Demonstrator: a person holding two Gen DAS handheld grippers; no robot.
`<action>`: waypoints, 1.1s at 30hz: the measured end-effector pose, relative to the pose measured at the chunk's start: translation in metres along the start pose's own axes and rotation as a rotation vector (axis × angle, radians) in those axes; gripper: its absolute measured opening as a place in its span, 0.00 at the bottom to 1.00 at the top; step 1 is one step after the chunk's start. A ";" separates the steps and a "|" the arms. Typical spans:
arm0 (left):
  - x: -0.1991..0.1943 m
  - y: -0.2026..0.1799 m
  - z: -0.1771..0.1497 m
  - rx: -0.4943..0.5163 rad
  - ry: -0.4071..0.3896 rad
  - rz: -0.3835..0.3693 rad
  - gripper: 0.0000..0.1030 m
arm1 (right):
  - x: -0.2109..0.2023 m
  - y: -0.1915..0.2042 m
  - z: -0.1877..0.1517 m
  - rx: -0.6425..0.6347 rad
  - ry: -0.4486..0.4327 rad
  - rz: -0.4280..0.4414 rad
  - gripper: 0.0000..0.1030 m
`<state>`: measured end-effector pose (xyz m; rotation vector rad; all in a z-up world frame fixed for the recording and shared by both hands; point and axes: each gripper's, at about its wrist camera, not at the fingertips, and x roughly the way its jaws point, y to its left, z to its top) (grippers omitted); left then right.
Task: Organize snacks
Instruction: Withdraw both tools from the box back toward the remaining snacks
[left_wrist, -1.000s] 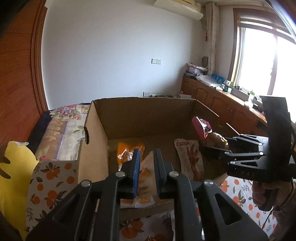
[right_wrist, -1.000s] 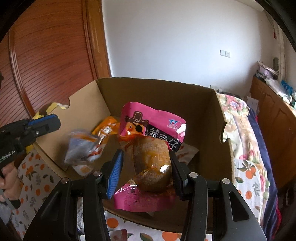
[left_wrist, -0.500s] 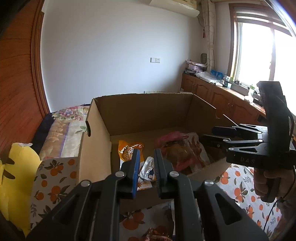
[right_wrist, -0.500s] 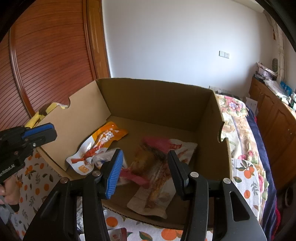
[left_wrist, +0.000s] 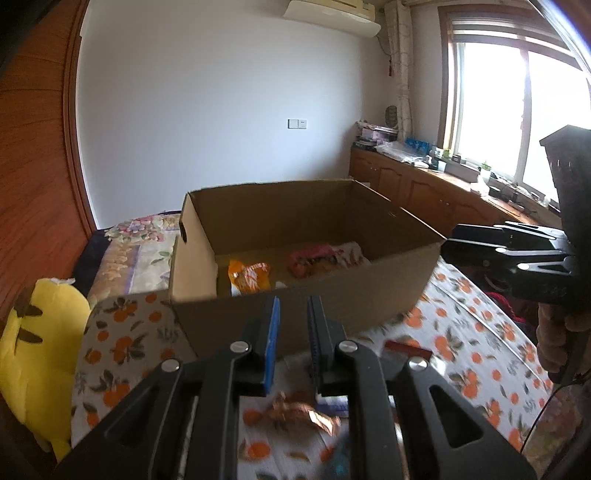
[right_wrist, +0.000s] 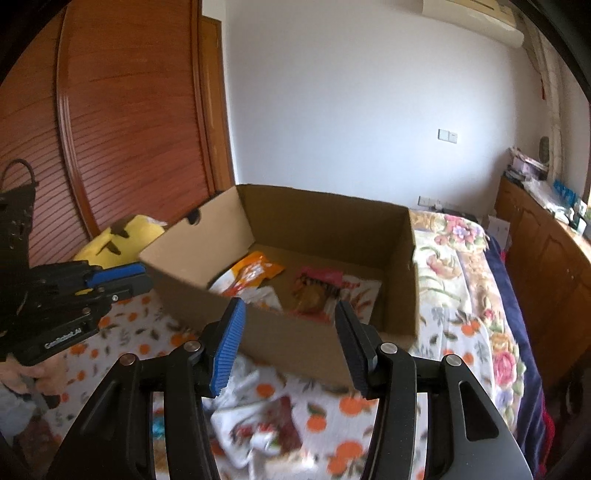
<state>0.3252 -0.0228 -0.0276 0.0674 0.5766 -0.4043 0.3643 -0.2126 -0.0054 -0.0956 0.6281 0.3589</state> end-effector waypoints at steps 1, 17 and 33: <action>-0.004 -0.002 -0.004 0.002 0.004 -0.002 0.14 | -0.007 0.002 -0.005 0.007 0.003 0.001 0.50; -0.042 -0.033 -0.078 0.030 0.064 0.004 0.17 | -0.031 0.001 -0.103 0.148 0.036 -0.007 0.51; -0.033 -0.067 -0.121 0.092 0.125 -0.015 0.31 | -0.010 -0.003 -0.142 0.130 0.132 -0.037 0.51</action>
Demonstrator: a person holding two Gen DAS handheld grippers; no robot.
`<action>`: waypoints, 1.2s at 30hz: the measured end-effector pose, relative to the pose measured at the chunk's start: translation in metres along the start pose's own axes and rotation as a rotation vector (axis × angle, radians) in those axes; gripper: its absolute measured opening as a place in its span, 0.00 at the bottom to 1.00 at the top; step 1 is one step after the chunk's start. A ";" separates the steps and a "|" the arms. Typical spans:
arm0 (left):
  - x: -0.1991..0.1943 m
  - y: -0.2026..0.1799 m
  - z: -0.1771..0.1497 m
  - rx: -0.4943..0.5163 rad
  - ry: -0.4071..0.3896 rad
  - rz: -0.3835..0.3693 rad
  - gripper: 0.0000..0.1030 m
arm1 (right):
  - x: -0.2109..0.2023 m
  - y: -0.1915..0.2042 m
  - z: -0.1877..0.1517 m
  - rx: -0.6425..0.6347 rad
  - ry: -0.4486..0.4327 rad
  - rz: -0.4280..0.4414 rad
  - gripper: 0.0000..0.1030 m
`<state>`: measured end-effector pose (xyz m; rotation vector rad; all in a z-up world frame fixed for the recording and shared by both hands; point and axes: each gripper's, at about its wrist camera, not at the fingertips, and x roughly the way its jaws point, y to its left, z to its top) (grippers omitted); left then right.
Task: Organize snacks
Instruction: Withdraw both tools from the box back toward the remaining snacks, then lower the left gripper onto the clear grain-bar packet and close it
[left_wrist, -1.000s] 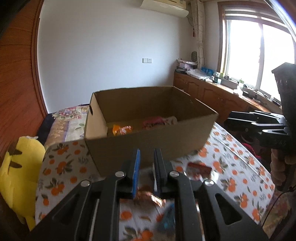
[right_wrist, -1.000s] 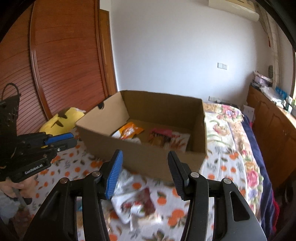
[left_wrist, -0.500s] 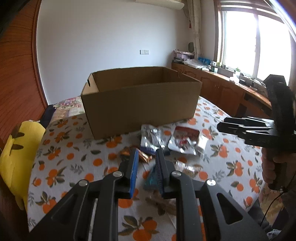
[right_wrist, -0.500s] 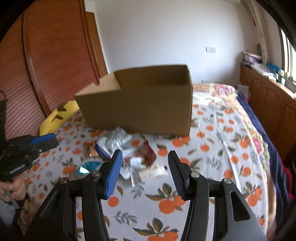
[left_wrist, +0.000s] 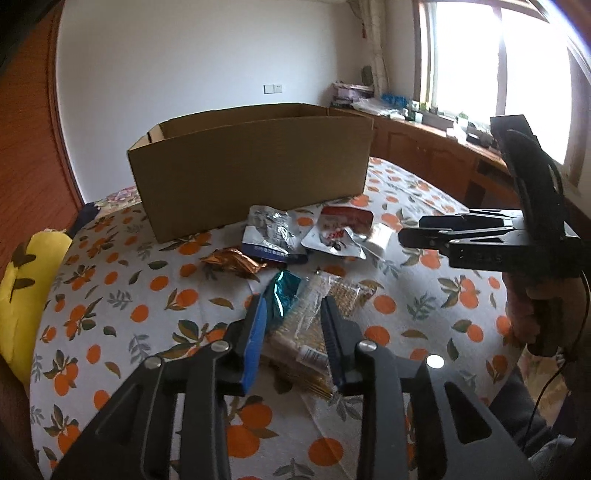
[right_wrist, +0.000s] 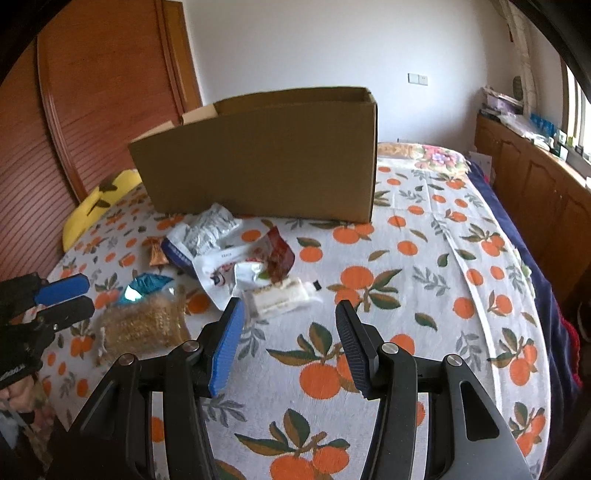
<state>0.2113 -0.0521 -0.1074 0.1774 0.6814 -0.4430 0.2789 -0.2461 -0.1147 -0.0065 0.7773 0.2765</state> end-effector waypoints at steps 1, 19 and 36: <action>0.002 -0.002 0.000 0.008 0.008 -0.003 0.31 | 0.003 0.000 -0.003 -0.003 0.006 -0.003 0.51; 0.041 -0.016 0.012 0.112 0.135 -0.043 0.44 | 0.003 0.008 -0.010 -0.044 -0.020 -0.019 0.51; 0.071 -0.015 0.016 0.076 0.201 -0.082 0.62 | 0.003 0.009 -0.010 -0.050 -0.024 0.004 0.51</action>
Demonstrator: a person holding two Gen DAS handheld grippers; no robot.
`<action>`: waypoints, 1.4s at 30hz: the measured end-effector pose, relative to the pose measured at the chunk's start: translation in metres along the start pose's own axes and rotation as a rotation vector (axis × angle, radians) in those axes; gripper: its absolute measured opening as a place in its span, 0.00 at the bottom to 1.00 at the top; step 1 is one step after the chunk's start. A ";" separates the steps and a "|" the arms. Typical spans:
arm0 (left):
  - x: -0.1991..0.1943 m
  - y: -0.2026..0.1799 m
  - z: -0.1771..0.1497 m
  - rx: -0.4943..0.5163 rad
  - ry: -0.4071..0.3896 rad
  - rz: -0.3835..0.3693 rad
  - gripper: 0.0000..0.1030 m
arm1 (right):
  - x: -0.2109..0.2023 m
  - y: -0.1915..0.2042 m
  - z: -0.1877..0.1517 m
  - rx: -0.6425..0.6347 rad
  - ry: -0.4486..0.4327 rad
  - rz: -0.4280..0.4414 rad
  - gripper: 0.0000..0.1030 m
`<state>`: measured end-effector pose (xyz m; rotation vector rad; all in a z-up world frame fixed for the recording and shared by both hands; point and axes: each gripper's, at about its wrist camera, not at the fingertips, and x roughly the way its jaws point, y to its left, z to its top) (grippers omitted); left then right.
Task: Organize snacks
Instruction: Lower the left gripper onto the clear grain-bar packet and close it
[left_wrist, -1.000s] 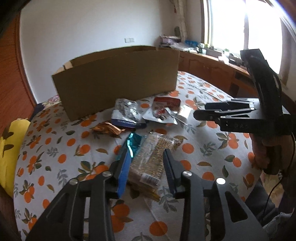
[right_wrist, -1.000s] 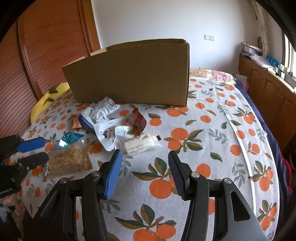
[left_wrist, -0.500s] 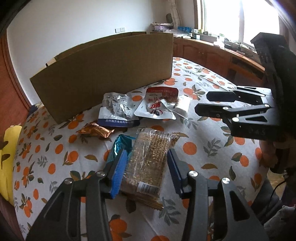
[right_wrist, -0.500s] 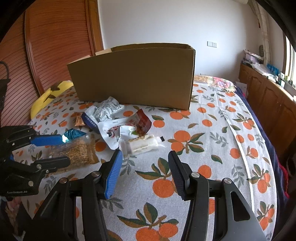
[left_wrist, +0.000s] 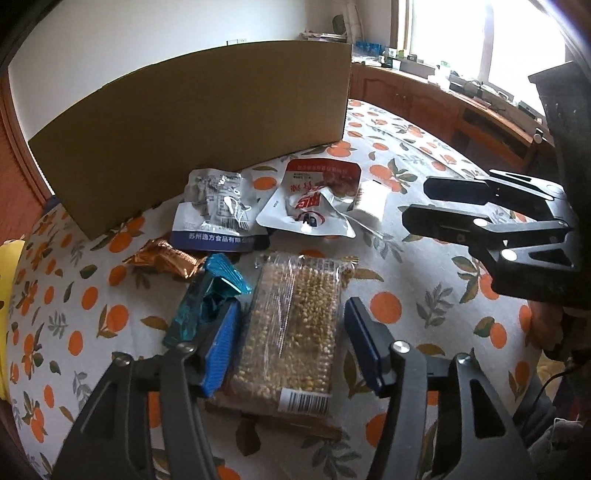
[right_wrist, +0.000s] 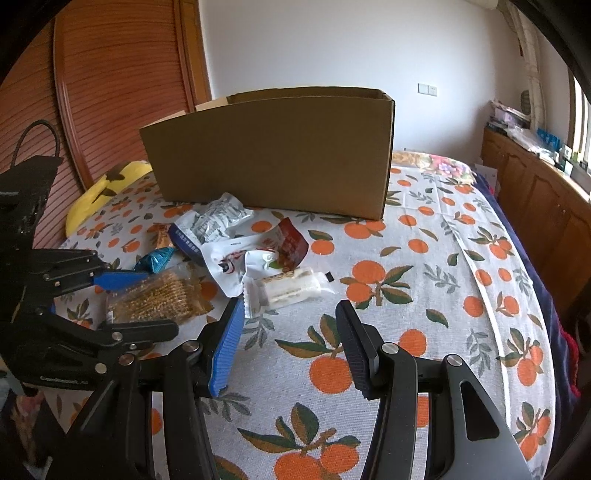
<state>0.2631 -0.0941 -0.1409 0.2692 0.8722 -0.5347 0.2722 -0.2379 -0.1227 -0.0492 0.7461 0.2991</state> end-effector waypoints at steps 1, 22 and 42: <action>0.001 0.000 0.000 -0.002 0.002 -0.001 0.64 | 0.000 0.000 0.000 0.000 0.000 0.001 0.51; 0.001 0.001 -0.006 -0.011 0.010 0.005 0.85 | 0.001 0.000 -0.002 -0.001 0.004 0.002 0.51; -0.019 0.001 -0.010 -0.066 -0.020 -0.019 0.41 | 0.003 -0.001 -0.003 -0.002 0.004 0.001 0.51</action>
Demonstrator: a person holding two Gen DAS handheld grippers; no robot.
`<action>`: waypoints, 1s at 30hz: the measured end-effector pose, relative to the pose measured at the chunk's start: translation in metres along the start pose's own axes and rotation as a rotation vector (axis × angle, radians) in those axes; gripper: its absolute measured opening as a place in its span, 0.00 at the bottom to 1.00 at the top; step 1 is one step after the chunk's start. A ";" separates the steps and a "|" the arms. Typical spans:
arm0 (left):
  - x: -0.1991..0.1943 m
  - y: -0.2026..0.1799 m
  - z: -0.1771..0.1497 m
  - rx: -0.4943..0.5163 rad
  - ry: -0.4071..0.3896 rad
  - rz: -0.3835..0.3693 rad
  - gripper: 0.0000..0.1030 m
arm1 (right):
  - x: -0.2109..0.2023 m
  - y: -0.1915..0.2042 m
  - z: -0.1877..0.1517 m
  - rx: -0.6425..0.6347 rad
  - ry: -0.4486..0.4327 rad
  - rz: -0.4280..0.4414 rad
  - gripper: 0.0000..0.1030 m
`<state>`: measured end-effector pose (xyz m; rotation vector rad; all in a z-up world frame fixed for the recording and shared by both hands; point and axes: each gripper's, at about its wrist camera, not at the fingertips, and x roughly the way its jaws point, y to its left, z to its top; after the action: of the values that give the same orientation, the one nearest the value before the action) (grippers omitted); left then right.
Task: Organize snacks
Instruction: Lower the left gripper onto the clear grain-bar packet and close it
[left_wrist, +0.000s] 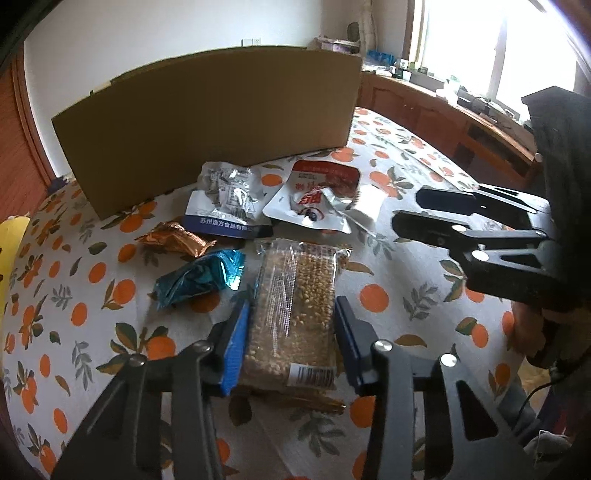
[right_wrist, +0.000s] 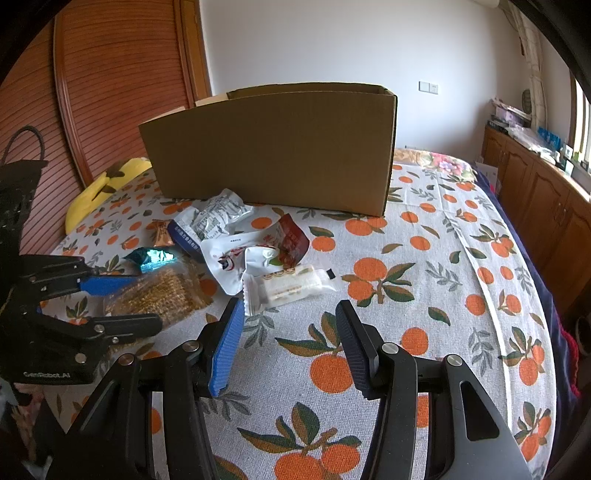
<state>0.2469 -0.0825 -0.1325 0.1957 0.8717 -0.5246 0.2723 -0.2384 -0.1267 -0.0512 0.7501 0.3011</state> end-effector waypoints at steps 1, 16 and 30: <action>-0.002 -0.001 -0.001 0.000 -0.006 -0.002 0.41 | 0.000 0.000 0.000 0.000 0.000 0.000 0.51; -0.058 0.000 -0.026 -0.109 -0.173 0.053 0.41 | 0.002 -0.003 -0.001 0.011 0.010 0.001 0.51; -0.071 0.007 -0.039 -0.121 -0.235 0.056 0.41 | 0.009 -0.004 0.018 0.040 0.061 0.039 0.51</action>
<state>0.1863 -0.0367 -0.1027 0.0464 0.6641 -0.4312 0.2922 -0.2371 -0.1199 -0.0079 0.8181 0.3226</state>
